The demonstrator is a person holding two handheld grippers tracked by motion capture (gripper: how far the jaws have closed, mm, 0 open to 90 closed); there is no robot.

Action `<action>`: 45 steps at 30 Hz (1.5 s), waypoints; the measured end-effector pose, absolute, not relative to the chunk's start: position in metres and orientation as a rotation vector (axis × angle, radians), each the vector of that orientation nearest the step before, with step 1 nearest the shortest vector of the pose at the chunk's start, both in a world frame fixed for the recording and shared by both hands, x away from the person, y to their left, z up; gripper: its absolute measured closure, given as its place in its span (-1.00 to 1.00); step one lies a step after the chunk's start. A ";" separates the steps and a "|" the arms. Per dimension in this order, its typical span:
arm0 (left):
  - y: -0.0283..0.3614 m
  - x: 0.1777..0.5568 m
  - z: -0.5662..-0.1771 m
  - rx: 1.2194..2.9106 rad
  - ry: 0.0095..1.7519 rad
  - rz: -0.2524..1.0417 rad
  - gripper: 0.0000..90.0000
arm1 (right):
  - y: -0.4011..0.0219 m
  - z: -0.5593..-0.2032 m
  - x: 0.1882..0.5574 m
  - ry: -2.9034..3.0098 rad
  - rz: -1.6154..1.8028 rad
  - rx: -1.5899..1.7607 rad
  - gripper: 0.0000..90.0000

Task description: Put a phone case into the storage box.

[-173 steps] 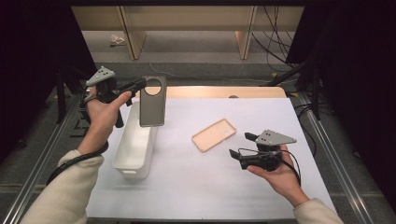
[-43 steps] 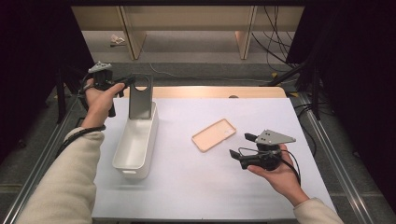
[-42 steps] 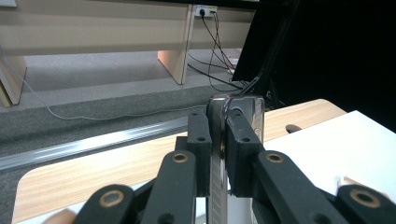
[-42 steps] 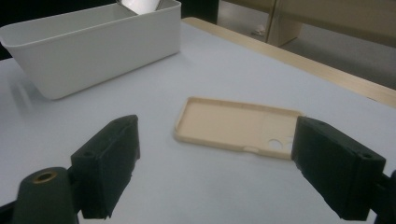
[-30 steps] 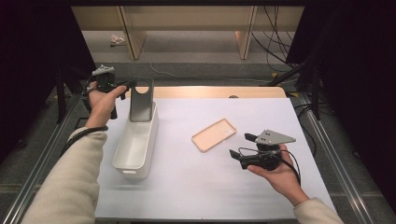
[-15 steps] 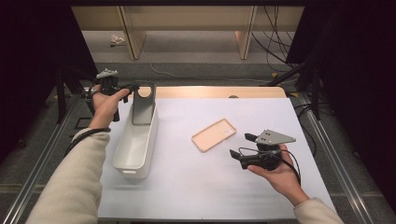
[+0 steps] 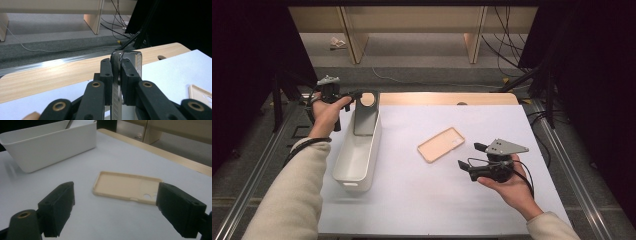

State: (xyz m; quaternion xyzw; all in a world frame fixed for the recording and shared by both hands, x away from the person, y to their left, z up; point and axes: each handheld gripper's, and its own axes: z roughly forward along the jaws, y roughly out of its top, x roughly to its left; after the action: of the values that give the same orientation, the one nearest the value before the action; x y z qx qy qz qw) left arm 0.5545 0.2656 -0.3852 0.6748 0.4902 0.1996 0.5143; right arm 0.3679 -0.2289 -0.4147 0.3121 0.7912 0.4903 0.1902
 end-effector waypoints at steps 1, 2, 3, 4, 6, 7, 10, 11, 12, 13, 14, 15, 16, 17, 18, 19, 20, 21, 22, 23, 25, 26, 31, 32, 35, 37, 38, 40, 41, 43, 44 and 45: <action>0.266 0.555 -0.386 1.620 1.180 0.480 0.79 | -0.229 -0.415 0.368 2.223 1.378 0.876 -0.63; 0.267 0.555 -0.386 1.618 1.183 0.480 0.79 | -0.229 -0.415 0.368 2.222 1.379 0.876 -0.64; 0.267 0.555 -0.387 1.619 1.186 0.480 0.78 | -0.229 -0.415 0.368 2.222 1.379 0.876 -0.63; 0.267 0.555 -0.388 1.620 1.187 0.481 0.78 | -0.229 -0.415 0.368 2.223 1.377 0.876 -0.63; 0.268 0.555 -0.389 1.623 1.193 0.484 0.77 | -0.229 -0.415 0.368 2.223 1.377 0.876 -0.63; 0.268 0.555 -0.389 1.622 1.195 0.482 0.76 | -0.229 -0.415 0.368 2.224 1.378 0.876 -0.63; 0.268 0.556 -0.391 1.628 1.200 0.487 0.75 | -0.229 -0.415 0.368 2.222 1.379 0.875 -0.63; 0.268 0.556 -0.391 1.630 1.202 0.488 0.74 | -0.229 -0.415 0.368 2.224 1.377 0.875 -0.63; 0.268 0.556 -0.392 1.632 1.202 0.488 0.73 | -0.229 -0.415 0.368 2.224 1.379 0.876 -0.63; 0.268 0.557 -0.392 1.636 1.204 0.490 0.73 | -0.229 -0.415 0.368 2.224 1.379 0.875 -0.63; 0.268 0.557 -0.392 1.637 1.207 0.493 0.72 | -0.229 -0.415 0.368 2.223 1.380 0.875 -0.63; 0.268 0.557 -0.393 1.637 1.210 0.495 0.72 | -0.229 -0.415 0.368 2.222 1.380 0.876 -0.63; 0.268 0.557 -0.393 1.638 1.214 0.500 0.71 | -0.229 -0.415 0.368 2.223 1.380 0.875 -0.63; 0.268 0.557 -0.393 1.639 1.217 0.504 0.71 | -0.229 -0.415 0.368 2.223 1.379 0.875 -0.63; 0.268 0.557 -0.394 1.640 1.221 0.506 0.70 | -0.229 -0.415 0.368 2.224 1.380 0.875 -0.63; 0.268 0.558 -0.395 1.643 1.223 0.507 0.69 | -0.229 -0.415 0.368 2.222 1.381 0.875 -0.63; 0.268 0.558 -0.395 1.649 1.225 0.509 0.68 | -0.229 -0.415 0.368 2.222 1.382 0.874 -0.63; 0.268 0.558 -0.396 1.657 1.227 0.512 0.67 | -0.229 -0.415 0.368 2.223 1.381 0.875 -0.63; 0.268 0.558 -0.396 1.666 1.229 0.517 0.66 | -0.229 -0.415 0.368 2.224 1.381 0.874 -0.63; 0.268 0.559 -0.396 1.672 1.232 0.522 0.65 | -0.229 -0.415 0.368 2.224 1.381 0.874 -0.63; 0.269 0.559 -0.397 1.681 1.236 0.527 0.63 | -0.229 -0.415 0.368 2.225 1.381 0.875 -0.63; 0.269 0.559 -0.397 1.683 1.238 0.530 0.63 | -0.229 -0.415 0.368 2.226 1.379 0.874 -0.63; 0.267 0.561 -0.398 1.710 1.249 0.553 0.59 | -0.229 -0.415 0.368 2.225 1.381 0.874 -0.63; 0.267 0.561 -0.398 1.715 1.252 0.559 0.58 | -0.229 -0.415 0.368 2.226 1.380 0.872 -0.63; 0.267 0.562 -0.398 1.724 1.263 0.574 0.56 | -0.229 -0.415 0.368 2.226 1.381 0.875 -0.63; 0.266 0.562 -0.398 1.723 1.265 0.582 0.55 | -0.229 -0.415 0.368 2.226 1.382 0.874 -0.64; 0.266 0.562 -0.398 1.724 1.264 0.586 0.53 | -0.229 -0.415 0.368 2.226 1.382 0.873 -0.63; 0.265 0.562 -0.397 1.734 1.261 0.589 0.49 | -0.229 -0.415 0.368 2.227 1.383 0.873 -0.64; 0.265 0.562 -0.397 1.742 1.261 0.597 0.46 | -0.229 -0.415 0.368 2.227 1.382 0.872 -0.63; 0.264 0.561 -0.396 1.753 1.259 0.603 0.39 | -0.229 -0.415 0.368 2.228 1.383 0.872 -0.63; 0.264 0.561 -0.395 1.754 1.257 0.606 0.36 | -0.229 -0.415 0.368 2.227 1.383 0.873 -0.64; 0.264 0.560 -0.394 1.756 1.257 0.613 0.34 | -0.229 -0.415 0.368 2.227 1.383 0.873 -0.63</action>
State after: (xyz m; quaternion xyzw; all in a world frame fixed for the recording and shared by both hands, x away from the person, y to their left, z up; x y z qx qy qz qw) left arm 0.5601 0.2638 -0.3939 0.7050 0.5046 0.2460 0.4334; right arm 0.3682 -0.2285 -0.4149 0.3104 0.7917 0.4914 0.1881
